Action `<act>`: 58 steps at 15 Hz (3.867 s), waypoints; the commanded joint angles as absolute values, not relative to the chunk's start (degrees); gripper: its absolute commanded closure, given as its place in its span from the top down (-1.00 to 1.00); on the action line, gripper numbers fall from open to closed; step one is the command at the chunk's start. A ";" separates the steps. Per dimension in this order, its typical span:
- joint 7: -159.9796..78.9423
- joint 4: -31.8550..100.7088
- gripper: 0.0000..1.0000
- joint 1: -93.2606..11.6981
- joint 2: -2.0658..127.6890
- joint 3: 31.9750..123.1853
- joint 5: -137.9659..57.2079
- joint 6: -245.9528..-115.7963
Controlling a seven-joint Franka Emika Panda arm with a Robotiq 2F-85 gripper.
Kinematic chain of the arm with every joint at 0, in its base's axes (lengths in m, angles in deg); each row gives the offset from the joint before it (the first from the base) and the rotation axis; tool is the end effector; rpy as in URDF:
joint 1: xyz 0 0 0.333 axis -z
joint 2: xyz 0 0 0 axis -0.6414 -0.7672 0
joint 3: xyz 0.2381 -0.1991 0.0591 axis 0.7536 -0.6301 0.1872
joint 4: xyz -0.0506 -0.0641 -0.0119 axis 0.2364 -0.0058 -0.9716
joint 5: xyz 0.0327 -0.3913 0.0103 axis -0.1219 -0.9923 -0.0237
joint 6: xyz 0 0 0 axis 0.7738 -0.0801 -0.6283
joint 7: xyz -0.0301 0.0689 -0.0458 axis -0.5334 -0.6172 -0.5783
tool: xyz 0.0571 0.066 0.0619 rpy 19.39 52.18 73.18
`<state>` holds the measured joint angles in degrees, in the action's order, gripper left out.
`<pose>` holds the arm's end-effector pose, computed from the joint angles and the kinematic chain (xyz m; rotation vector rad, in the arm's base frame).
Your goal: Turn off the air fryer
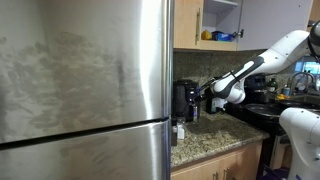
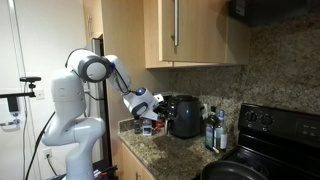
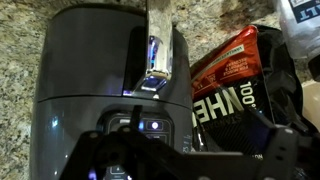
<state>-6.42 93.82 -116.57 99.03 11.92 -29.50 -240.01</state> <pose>0.4689 0.0359 0.3788 -2.6550 -0.4848 -1.2535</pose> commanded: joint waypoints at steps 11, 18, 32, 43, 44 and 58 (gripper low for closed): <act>-6.34 94.07 1.00 -130.30 99.01 1.79 -30.42 -244.97; -6.54 90.32 1.00 -130.29 99.05 1.27 -30.37 -244.59; -6.97 89.41 1.00 -131.80 99.53 -2.21 -30.56 -241.54; -7.20 89.85 1.00 -131.21 99.19 -1.89 -31.68 -242.55; -7.28 89.85 1.00 -131.21 99.24 -1.89 -31.85 -242.55; -6.96 89.85 1.00 -131.21 99.24 -1.89 -34.95 -241.73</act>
<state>-6.95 89.85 -131.21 99.24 -1.89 -34.95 -241.73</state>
